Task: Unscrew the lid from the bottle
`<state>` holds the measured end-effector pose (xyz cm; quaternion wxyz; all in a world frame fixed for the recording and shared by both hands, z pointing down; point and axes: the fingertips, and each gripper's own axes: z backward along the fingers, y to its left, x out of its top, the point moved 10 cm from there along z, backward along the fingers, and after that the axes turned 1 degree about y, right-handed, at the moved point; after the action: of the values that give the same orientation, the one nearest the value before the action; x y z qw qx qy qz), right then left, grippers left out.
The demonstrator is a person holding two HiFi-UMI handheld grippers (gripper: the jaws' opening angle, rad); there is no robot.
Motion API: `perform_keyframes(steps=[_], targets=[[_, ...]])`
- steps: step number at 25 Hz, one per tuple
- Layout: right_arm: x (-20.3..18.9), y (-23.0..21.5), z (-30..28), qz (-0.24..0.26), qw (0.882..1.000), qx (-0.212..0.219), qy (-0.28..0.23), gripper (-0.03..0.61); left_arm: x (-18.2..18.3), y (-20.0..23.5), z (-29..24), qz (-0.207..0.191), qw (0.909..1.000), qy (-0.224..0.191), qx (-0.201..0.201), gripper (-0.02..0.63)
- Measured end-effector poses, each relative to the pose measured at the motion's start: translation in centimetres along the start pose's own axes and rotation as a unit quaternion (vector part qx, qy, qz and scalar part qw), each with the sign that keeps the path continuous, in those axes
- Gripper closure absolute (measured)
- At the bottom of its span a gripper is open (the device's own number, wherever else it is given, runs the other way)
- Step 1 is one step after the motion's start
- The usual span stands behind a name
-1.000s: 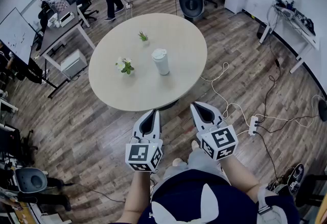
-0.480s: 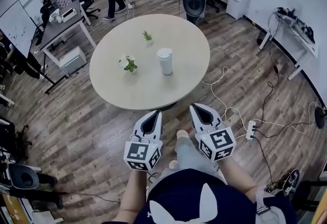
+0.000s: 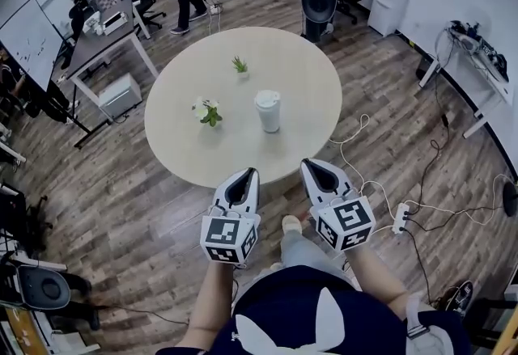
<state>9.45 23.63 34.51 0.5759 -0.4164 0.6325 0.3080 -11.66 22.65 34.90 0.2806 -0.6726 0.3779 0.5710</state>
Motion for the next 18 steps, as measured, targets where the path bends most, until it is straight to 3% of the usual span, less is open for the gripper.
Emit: perform_keyframes(steps=[8,10,13,18], targets=[[0.4,-3.6,-5.5,-0.007,1.000,0.009,0.016,0.571,0.0,2.5,-5.3,0.003,0.9999,0.011,-0.011,0.586],[0.5,-4.4,-6.8,-0.013,1.000,0.018,0.019,0.543,0.2,3.3,-6.5,0.006,0.9999,0.004,-0.015,0.572],[0.5,-5.8,-8.6,-0.030,0.998,0.041,0.026,0.437,0.3,4.1,-8.5,0.002,0.9994,0.005,-0.033,0.375],[0.1,-8.1,-11.3,-0.036,0.996,0.063,0.053,0.317,-0.6,5.0,-11.5,-0.018,0.9989,0.035,-0.024,0.299]])
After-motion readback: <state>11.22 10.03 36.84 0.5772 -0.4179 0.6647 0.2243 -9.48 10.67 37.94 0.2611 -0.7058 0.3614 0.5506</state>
